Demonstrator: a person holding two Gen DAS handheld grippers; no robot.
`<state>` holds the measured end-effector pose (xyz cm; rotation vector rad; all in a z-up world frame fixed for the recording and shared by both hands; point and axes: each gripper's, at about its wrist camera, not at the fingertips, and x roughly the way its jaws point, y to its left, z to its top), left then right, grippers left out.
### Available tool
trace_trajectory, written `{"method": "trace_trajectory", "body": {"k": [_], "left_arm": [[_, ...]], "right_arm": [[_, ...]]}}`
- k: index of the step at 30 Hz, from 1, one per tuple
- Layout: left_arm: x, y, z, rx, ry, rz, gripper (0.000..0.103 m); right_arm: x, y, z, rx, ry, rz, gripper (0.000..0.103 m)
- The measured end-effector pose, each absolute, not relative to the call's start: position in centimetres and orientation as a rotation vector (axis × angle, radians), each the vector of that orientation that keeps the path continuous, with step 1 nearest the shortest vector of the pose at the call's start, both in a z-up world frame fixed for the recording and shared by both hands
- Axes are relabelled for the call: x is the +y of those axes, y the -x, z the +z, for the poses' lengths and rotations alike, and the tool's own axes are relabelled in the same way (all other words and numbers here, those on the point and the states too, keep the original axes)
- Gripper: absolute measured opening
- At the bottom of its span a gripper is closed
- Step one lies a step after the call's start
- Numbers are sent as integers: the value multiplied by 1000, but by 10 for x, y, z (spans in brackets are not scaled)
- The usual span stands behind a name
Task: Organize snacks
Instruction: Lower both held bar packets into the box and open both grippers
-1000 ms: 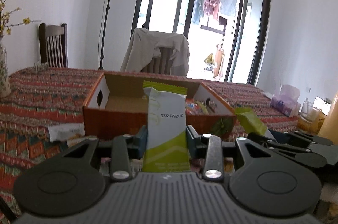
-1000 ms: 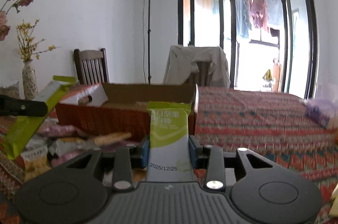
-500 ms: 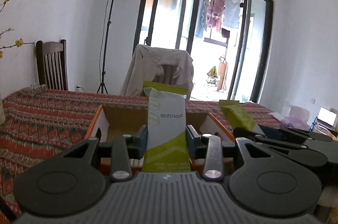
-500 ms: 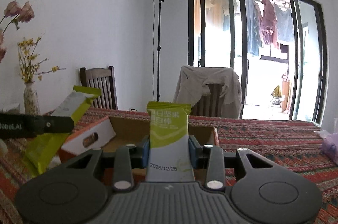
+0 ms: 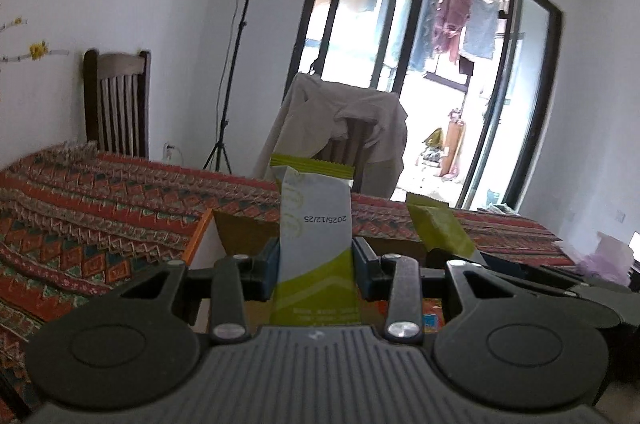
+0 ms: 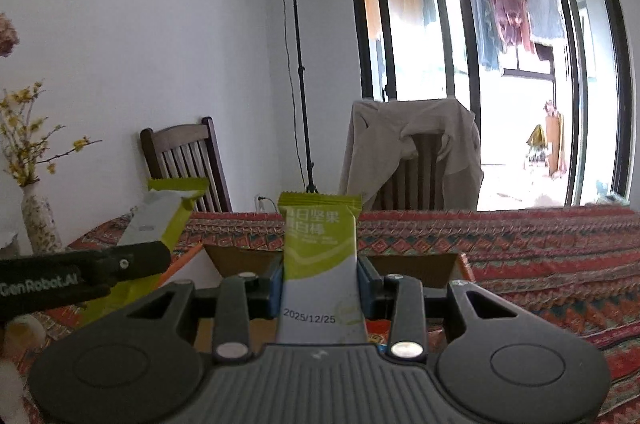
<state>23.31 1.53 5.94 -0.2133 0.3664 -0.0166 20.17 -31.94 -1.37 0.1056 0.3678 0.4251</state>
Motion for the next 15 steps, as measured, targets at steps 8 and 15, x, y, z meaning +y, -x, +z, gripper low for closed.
{"method": "trace_trajectory", "body": {"k": [8, 15], "left_arm": [[27, -261, 21, 432, 240, 2, 38], [35, -263, 8, 463, 233, 12, 39]], "right_arm": [[-314, -217, -45, 430, -117, 413, 36], [-310, -224, -56, 490, -101, 420, 37]]}}
